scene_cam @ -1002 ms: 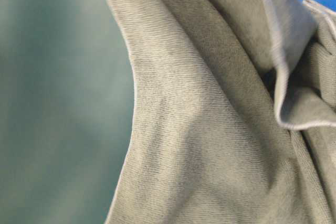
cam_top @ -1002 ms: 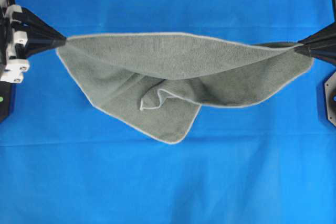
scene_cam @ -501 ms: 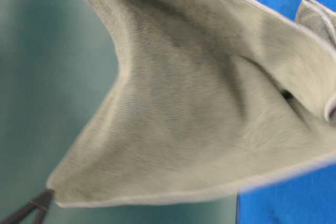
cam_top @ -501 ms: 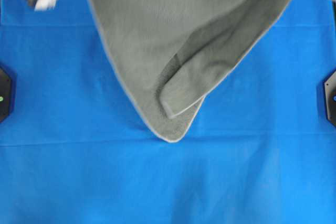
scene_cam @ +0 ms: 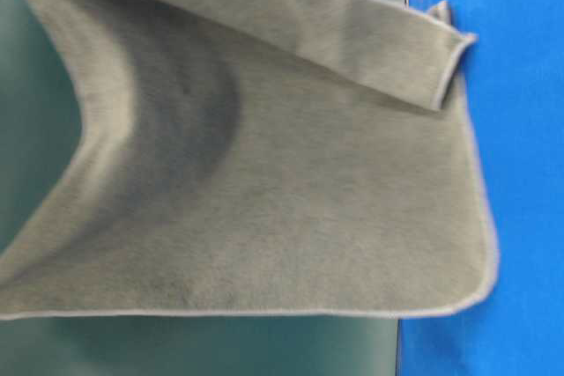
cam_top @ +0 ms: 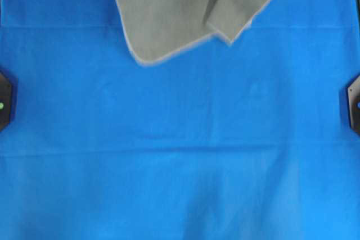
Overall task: Fold a large towel.
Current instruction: 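Lift the towel with both grippers and shake it out in the air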
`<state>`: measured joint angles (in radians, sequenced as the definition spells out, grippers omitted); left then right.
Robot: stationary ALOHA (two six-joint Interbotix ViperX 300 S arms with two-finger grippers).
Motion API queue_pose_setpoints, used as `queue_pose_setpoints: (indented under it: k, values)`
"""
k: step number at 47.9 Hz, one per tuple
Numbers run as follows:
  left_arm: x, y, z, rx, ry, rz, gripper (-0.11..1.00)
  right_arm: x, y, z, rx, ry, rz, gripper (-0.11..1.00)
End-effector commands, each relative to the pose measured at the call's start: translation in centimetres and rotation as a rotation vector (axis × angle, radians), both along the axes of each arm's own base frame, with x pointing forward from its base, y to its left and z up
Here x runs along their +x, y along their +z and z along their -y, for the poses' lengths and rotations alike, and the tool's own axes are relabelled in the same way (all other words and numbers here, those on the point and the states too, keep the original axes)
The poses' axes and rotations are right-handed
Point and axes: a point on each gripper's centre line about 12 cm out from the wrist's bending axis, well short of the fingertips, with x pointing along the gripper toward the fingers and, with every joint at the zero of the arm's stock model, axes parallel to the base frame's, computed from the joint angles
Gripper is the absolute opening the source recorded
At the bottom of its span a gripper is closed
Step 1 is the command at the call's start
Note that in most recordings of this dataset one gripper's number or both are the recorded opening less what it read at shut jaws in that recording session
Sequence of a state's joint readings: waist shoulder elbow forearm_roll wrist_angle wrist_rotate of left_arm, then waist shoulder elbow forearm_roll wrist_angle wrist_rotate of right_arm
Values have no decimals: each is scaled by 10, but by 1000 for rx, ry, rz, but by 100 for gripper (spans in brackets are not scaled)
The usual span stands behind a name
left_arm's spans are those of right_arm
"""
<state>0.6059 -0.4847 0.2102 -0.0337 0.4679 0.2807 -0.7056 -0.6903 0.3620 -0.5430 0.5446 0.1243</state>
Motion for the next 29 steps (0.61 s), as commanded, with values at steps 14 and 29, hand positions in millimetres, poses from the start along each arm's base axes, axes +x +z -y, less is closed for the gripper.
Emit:
queue_pose_setpoints:
  k: [14,29]
  values:
    - [-31,27,98,-383,-171,115,2,3,10,-92,337,315,69,0]
    - [-71,50,156,-564,-351,231,2,3,36,-172,564,765,200,0]
